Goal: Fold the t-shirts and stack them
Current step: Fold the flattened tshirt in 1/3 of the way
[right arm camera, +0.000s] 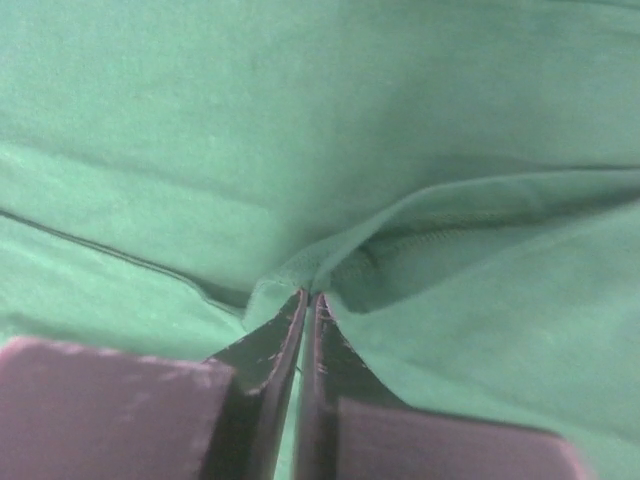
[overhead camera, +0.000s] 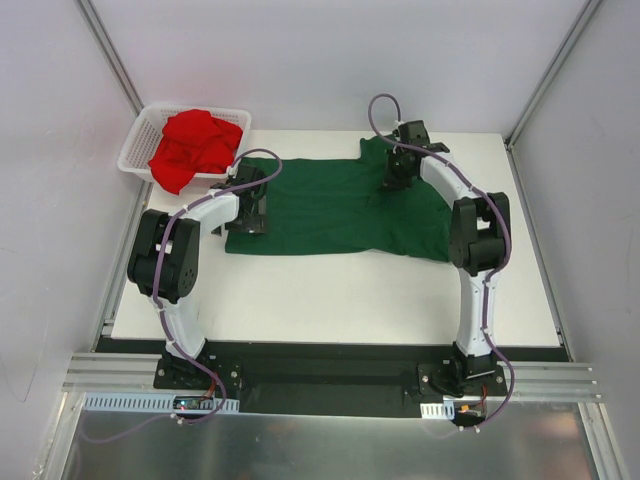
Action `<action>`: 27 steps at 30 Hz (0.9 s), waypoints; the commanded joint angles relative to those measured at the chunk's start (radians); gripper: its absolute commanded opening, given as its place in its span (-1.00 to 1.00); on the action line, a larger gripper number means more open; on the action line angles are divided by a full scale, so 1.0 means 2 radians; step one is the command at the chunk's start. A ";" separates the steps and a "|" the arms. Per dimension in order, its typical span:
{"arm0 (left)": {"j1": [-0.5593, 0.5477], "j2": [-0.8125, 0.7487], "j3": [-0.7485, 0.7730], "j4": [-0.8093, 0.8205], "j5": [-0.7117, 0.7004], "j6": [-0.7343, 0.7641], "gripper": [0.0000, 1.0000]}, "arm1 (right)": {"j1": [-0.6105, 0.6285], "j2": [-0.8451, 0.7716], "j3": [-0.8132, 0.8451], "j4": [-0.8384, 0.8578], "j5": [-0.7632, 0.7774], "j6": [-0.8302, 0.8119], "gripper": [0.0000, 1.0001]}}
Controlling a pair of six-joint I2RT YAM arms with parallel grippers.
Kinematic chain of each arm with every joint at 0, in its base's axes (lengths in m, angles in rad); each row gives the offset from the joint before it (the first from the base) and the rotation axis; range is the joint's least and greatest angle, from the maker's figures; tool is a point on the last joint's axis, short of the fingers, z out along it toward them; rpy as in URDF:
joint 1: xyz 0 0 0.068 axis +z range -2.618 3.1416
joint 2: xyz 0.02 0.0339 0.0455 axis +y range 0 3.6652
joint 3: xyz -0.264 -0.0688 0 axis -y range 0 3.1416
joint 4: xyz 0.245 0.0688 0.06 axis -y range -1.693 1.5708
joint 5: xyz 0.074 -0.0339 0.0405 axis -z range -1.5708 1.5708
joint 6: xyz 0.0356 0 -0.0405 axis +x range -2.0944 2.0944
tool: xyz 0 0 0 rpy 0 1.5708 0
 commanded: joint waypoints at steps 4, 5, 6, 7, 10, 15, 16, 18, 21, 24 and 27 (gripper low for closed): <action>-0.005 0.003 -0.006 -0.018 0.000 0.007 0.94 | 0.001 0.014 0.013 0.015 -0.072 -0.022 -0.02; -0.005 0.003 -0.006 -0.018 0.000 0.007 0.93 | 0.001 0.005 0.006 0.029 -0.073 -0.022 0.02; -0.004 0.003 -0.006 -0.018 0.001 0.007 0.94 | 0.001 -0.003 -0.005 0.037 -0.072 -0.021 0.05; -0.005 0.003 -0.006 -0.018 0.001 0.006 0.94 | 0.002 -0.011 -0.024 0.046 -0.063 -0.022 0.07; -0.005 0.003 -0.006 -0.018 0.001 0.006 0.93 | 0.001 -0.040 -0.047 0.064 -0.043 -0.022 0.09; -0.004 0.003 -0.006 -0.018 0.001 0.006 0.93 | 0.002 -0.087 -0.069 0.043 -0.001 -0.021 0.09; -0.005 0.002 -0.006 -0.018 0.001 0.007 0.94 | 0.002 -0.095 -0.075 0.031 0.020 -0.020 0.09; -0.005 0.001 -0.006 -0.018 0.001 0.006 0.93 | 0.004 -0.119 -0.106 0.022 0.041 -0.017 0.09; -0.005 0.001 -0.004 -0.018 0.004 0.006 0.93 | 0.006 -0.176 -0.158 0.010 0.091 -0.001 0.09; -0.005 0.000 -0.004 -0.018 0.005 0.006 0.93 | 0.009 -0.229 -0.209 -0.013 0.124 0.014 0.09; -0.005 -0.003 -0.006 -0.018 0.004 0.006 0.93 | 0.012 -0.285 -0.253 -0.028 0.145 0.028 0.10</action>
